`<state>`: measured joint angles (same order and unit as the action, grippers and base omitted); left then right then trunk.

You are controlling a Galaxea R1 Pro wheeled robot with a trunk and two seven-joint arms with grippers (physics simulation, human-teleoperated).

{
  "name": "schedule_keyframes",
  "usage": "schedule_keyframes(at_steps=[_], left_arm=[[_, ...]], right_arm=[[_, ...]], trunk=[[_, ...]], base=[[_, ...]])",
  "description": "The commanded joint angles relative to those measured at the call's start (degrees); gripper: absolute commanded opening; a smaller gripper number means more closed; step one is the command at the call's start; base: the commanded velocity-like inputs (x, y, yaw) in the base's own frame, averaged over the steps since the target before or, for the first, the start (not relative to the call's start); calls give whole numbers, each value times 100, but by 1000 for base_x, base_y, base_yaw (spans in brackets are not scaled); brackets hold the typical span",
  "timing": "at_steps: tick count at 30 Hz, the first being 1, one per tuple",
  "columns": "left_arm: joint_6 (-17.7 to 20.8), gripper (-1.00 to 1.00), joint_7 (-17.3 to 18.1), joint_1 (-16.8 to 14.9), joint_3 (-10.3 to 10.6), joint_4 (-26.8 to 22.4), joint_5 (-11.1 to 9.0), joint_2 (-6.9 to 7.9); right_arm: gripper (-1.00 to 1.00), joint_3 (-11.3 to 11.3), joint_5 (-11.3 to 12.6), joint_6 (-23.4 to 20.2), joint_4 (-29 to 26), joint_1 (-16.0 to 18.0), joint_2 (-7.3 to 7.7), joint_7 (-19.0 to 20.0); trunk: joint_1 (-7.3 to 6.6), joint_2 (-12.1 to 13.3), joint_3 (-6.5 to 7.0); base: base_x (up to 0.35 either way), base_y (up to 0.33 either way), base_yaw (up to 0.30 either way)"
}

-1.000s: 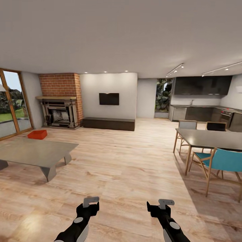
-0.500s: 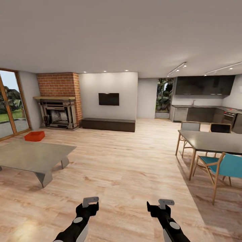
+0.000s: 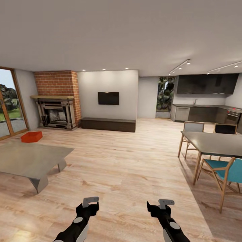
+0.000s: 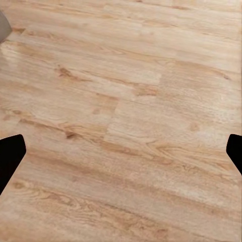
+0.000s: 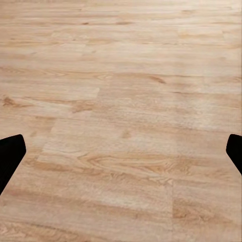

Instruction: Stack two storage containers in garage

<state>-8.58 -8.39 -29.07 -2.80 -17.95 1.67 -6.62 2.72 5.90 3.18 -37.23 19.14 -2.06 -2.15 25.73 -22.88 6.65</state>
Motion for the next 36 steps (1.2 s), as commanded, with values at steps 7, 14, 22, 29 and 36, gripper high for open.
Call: schedule_keyframes(at_steps=[7,14,22,29,36], left_arm=[[-21,100,-5,-3,-28,3,18,-6],[-21,100,-5,-3,-28,3,18,-6],[-21,100,-5,-3,-28,4,19,-3],[-21,100,-5,-3,-28,8,24,2],[-21,100,-5,-3,-27,4,22,4]], right_arm=[[100,26,60,25,5,2,4,-23],[100,26,60,25,5,2,4,-23],[100,26,60,25,5,2,4,-23],[100,26,60,25,5,2,4,-23],[100,26,60,25,7,2,4,-23]], trunk=[[5,-4,-63],[5,-4,-76],[5,-4,-77],[5,-4,-77],[5,-4,-77]], base=[[331,0,0],[331,0,0],[331,0,0],[331,0,0],[331,0,0]])
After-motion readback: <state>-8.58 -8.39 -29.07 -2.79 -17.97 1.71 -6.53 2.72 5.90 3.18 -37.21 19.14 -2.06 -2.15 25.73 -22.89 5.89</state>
